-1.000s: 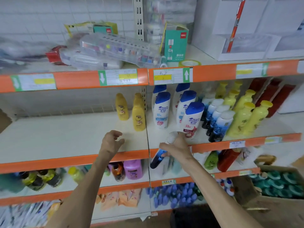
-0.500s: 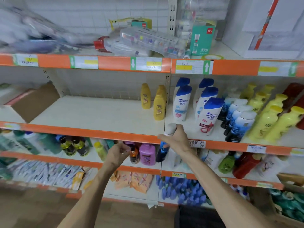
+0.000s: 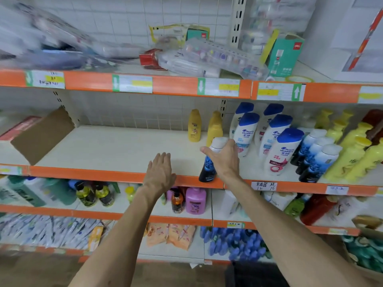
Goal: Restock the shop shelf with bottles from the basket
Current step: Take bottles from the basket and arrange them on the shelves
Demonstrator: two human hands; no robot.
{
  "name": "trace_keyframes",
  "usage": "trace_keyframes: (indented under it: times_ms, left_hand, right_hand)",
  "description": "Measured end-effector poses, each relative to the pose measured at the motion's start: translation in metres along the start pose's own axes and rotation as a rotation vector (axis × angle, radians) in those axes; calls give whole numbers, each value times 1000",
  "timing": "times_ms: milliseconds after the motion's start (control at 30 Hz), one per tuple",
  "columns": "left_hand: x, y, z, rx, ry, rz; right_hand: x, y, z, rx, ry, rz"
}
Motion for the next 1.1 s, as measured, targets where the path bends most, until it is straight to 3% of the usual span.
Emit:
trace_keyframes:
  times_ms: [333, 533, 867, 1100]
  left_hand:
    - [-2, -22, -67, 12, 76, -60]
    - [-8, -33, -78, -8, 155, -68]
    - [-8, -34, -98, 55, 263, -79]
    - [-7, -45, -106, 10, 280, -50]
  right_hand:
    - [-64, -14, -41, -8, -21, 69]
    - [-96, -19, -38, -32, 99, 57]
    - [-104, -41, -20, 32, -13, -214]
    - [-128, -68, -48, 63, 16, -130]
Point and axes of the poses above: each hand's wrist, its own y-axis away from the middle knuckle, its own x-axis out of the back of the hand, z = x × y, the point moved 4 cm from there along -y, towards the middle knuckle, and after that the axes turned 8 degrees about y, right-handed, at the moved point
